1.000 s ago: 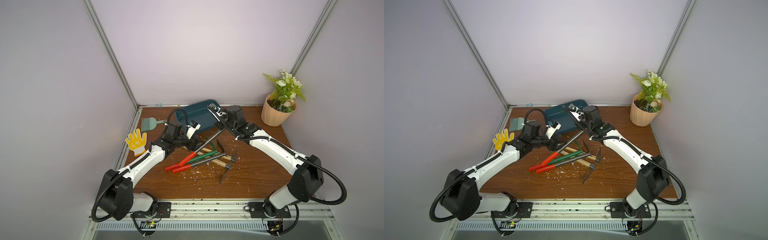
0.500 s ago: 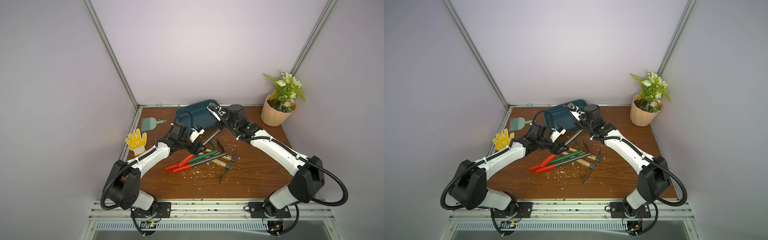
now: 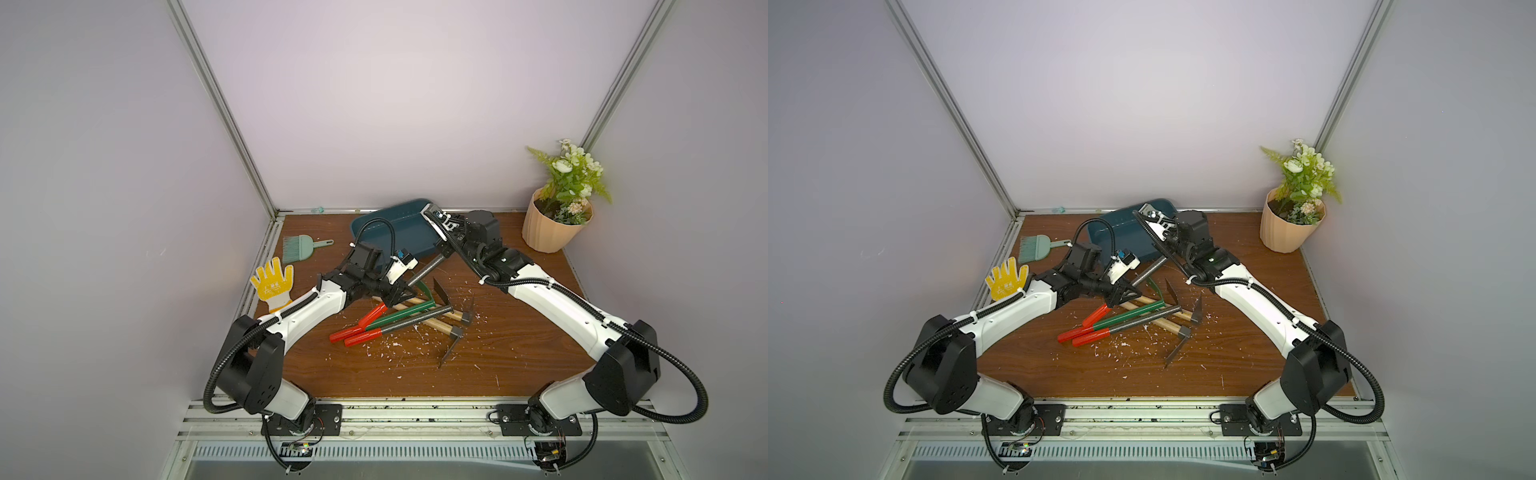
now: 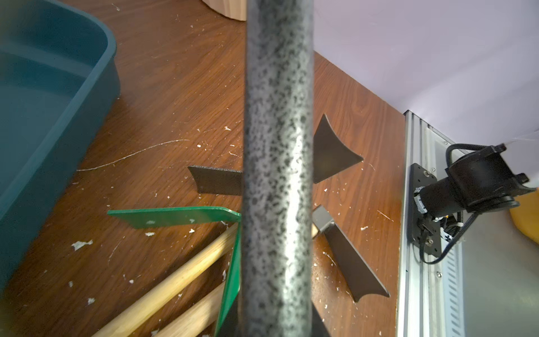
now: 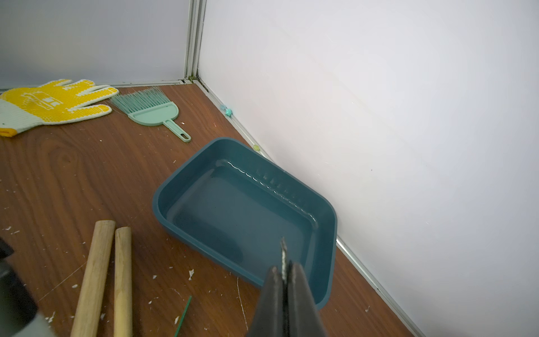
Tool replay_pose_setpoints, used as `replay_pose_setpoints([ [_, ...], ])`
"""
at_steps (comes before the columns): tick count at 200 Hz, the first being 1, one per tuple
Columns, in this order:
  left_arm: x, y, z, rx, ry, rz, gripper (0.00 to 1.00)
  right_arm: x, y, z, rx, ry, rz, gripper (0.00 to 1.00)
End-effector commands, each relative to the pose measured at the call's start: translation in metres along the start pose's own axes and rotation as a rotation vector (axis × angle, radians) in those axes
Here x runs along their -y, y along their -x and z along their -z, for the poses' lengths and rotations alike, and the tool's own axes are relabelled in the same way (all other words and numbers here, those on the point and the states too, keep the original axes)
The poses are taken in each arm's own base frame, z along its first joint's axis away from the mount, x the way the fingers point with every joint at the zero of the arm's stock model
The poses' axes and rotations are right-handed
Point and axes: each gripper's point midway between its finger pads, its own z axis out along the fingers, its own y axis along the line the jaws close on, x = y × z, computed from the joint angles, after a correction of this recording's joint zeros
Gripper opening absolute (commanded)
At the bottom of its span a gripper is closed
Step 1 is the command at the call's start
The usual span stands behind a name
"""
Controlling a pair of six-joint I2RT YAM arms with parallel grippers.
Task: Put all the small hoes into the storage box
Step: Pick up the hoe from the center of the board.
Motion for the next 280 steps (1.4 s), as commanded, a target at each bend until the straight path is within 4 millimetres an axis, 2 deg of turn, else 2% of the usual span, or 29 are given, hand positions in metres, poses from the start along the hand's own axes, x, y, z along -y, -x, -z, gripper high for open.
replay_pose_setpoints([
  [1, -0.033, 0.017, 0.014, 0.026, 0.217, 0.033, 0.00, 0.013, 0.032, 0.017, 0.104, -0.047, -0.060, 0.01],
  [32, -0.070, 0.023, 0.041, 0.009, 0.559, 0.007, 0.00, 0.015, 0.016, 0.011, 0.060, -0.082, -0.096, 0.16],
  [60, -0.087, 0.025, 0.062, -0.073, 0.869, -0.092, 0.00, 0.024, 0.010, 0.009, 0.031, -0.111, -0.139, 0.22],
  [94, -0.101, 0.019, 0.082, -0.237, 1.197, -0.247, 0.00, 0.049, 0.023, 0.008, 0.027, -0.084, -0.245, 0.26],
  [130, -0.104, 0.015, 0.101, -0.349, 1.436, -0.389, 0.00, 0.049, 0.045, -0.011, -0.039, 0.072, -0.277, 0.29],
  [156, -0.106, 0.011, 0.115, -0.413, 1.535, -0.444, 0.00, 0.046, 0.052, -0.025, -0.089, 0.138, -0.273, 0.31],
  [200, -0.103, 0.010, 0.129, -0.450, 1.588, -0.482, 0.00, 0.026, 0.037, -0.050, -0.192, 0.253, -0.268, 0.34],
  [224, -0.102, 0.010, 0.123, -0.446, 1.557, -0.494, 0.00, 0.023, 0.033, -0.059, -0.217, 0.258, -0.246, 0.34],
  [280, -0.101, 0.012, 0.108, -0.452, 1.503, -0.514, 0.00, -0.001, 0.026, -0.070, -0.248, 0.321, -0.202, 0.34],
])
